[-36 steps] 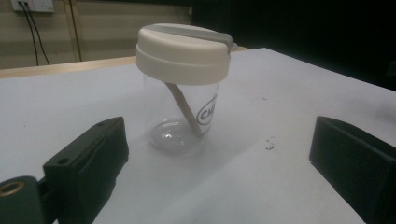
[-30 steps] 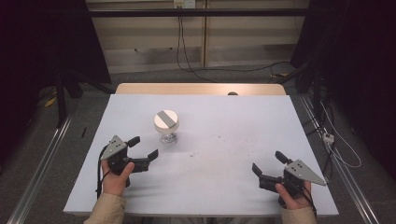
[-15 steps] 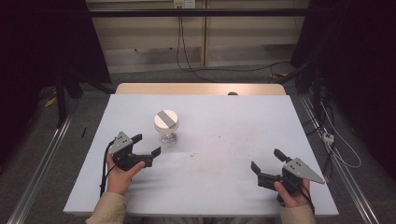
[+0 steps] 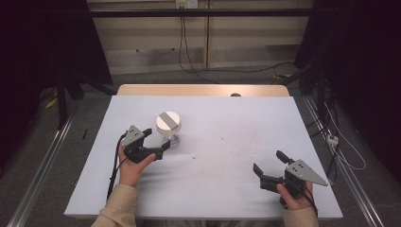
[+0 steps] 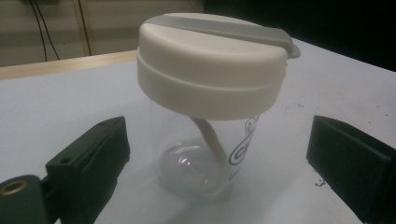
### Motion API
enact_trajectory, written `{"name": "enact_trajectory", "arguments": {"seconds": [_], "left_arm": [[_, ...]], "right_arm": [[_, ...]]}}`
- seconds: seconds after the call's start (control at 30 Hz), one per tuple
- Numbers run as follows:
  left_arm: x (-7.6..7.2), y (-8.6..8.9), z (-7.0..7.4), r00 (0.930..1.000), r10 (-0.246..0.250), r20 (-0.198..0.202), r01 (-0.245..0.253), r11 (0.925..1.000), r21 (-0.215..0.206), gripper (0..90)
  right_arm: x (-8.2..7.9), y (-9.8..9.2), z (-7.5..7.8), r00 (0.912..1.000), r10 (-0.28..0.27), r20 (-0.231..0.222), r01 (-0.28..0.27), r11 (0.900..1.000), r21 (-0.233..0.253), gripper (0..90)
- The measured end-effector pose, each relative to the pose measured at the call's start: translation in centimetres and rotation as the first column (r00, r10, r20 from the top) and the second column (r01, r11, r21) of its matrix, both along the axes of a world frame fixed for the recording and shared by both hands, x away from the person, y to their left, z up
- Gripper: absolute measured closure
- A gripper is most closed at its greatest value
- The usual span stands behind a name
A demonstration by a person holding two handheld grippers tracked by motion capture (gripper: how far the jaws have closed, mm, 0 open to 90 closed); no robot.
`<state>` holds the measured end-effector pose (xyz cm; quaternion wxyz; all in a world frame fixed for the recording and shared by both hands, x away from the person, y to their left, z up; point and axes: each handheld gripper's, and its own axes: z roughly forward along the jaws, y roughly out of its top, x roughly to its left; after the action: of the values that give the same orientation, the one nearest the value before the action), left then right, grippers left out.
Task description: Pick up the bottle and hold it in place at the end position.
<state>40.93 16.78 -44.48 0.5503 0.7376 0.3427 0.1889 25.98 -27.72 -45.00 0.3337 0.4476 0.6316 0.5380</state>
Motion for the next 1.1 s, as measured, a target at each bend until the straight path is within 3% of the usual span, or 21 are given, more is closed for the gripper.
{"name": "enact_trajectory", "arguments": {"seconds": [0.5,0.6,0.8,1.1], "left_arm": [[1.1,-0.5,0.0,0.9999,0.016,0.004,-0.016,0.9998,-0.012,5.6],[1.5,-0.8,-0.4,1.0000,0.007,-0.007,-0.007,0.9998,0.018,5.6],[2.0,-1.2,-0.5,0.9999,0.008,-0.014,-0.008,0.9999,0.008,5.6],[3.1,-2.0,-1.0,0.9998,0.004,-0.018,-0.004,0.9996,0.028,5.7]], "right_arm": [[0.1,0.1,0.0,1.0000,0.009,0.004,-0.009,1.000,-0.012,2.9],[0.1,0.2,0.0,0.9999,0.012,0.004,-0.012,1.000,-0.013,2.9],[0.2,0.3,0.0,0.9999,0.014,0.006,-0.014,1.000,-0.013,3.0],[0.3,0.2,0.0,0.9998,0.018,0.006,-0.018,1.000,-0.018,3.0]]}}
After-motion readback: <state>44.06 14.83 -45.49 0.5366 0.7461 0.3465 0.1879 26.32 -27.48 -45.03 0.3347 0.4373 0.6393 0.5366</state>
